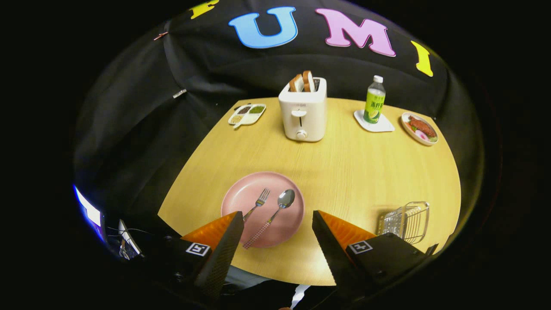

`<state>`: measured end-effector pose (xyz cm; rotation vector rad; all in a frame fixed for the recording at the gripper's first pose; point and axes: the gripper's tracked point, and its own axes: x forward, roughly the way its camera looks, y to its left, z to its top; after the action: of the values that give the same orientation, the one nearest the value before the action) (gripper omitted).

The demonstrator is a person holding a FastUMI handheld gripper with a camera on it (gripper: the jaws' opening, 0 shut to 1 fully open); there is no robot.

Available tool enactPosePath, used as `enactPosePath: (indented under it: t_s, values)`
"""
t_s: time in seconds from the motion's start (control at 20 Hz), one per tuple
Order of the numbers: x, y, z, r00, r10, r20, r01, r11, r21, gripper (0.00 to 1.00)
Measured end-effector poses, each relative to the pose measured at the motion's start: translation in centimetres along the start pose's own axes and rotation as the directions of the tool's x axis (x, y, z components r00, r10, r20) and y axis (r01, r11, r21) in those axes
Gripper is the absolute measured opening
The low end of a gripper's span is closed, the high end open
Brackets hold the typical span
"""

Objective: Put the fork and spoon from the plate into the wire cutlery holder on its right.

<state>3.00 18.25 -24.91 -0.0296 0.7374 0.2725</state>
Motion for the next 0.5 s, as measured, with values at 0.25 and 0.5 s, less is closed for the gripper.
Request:
enactPosePath:
  t_s: [0.25,0.5]
  values:
    - [5.6,1.8,-3.5,0.991,0.001,-0.131,0.007,0.998,0.057,1.00]
    - [9.0,2.8,-6.4,0.978,-0.023,-0.208,0.036,0.998,0.060,0.99]
